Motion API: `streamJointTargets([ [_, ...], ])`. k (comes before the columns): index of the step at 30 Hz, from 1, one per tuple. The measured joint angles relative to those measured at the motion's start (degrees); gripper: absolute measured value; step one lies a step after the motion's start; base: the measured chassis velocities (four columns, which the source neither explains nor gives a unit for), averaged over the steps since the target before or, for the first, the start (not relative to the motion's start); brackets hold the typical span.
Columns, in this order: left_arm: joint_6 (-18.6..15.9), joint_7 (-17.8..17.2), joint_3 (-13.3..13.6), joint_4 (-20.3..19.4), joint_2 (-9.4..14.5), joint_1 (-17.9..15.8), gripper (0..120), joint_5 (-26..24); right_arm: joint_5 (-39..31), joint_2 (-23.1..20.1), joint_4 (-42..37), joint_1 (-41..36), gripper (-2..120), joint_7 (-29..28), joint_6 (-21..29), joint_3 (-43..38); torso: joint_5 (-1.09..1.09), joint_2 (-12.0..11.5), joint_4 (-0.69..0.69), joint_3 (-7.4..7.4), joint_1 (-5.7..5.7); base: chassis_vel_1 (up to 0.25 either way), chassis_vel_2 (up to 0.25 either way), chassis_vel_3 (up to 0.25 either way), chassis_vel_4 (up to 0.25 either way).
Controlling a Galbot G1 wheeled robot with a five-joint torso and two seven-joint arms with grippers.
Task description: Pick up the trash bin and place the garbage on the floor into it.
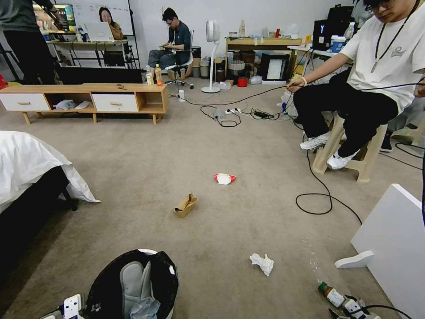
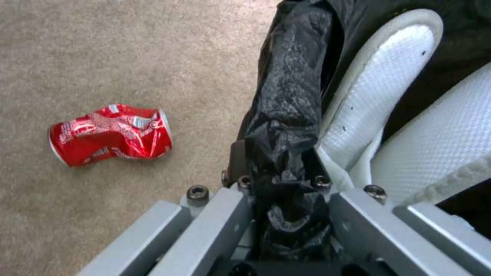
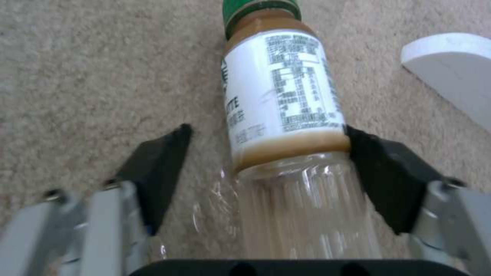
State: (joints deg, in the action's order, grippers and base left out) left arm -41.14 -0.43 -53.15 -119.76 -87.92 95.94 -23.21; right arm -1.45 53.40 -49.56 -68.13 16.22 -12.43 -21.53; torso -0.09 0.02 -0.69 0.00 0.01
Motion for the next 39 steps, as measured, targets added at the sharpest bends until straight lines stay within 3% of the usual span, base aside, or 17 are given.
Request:
streamJointTargets([
  [1,-0.01,0.00,-0.05,0.02,0.01,0.01,2,-0.05,0.19,0.34,0.93,0.62,66,0.02,-0.16,0.19,-0.01,0.01,0.06,0.00,0.00,0.000,0.000,0.000,0.000],
  [4,-0.03,0.00,-0.12,0.03,0.03,0.01,2,-0.12,0.72,0.99,2.54,1.64,56,0.06,-0.49,0.39,-0.02,0.01,0.02,-0.01,0.00,0.000,0.000,0.000,0.000],
  [16,-0.09,-0.02,-0.50,0.19,0.25,0.11,2,-0.59,1.84,2.31,5.19,2.94,51,-0.21,-0.82,0.63,0.02,0.01,0.05,-0.01,-0.01,0.000,0.000,0.000,0.000],
  [22,-0.12,-0.02,-0.40,0.26,0.33,-0.04,2,-0.63,1.84,2.18,4.21,2.07,40,-0.26,-0.92,0.45,0.10,-0.01,0.08,0.00,-0.01,0.000,0.000,0.000,0.000],
  [28,-0.38,-0.04,-0.08,-0.10,0.28,-0.07,2,-0.71,-0.61,0.74,-1.76,-2.29,33,-0.47,-1.00,-0.62,0.23,-0.04,0.11,0.04,0.00,0.000,0.000,0.000,0.000],
  [30,-0.43,-0.04,-0.08,-0.26,0.28,-0.01,2,-0.73,-1.07,0.48,-3.06,-3.28,32,-0.47,-1.04,-0.83,0.21,-0.05,0.06,0.04,0.00,0.000,0.000,0.000,0.000],
  [39,-0.61,-0.06,-0.18,-1.11,0.18,0.39,2,-0.83,-2.72,-1.07,-8.14,-5.63,30,-0.75,-3.59,-2.17,0.10,-0.05,0.06,0.03,0.01,0.000,0.000,0.000,0.000],
])
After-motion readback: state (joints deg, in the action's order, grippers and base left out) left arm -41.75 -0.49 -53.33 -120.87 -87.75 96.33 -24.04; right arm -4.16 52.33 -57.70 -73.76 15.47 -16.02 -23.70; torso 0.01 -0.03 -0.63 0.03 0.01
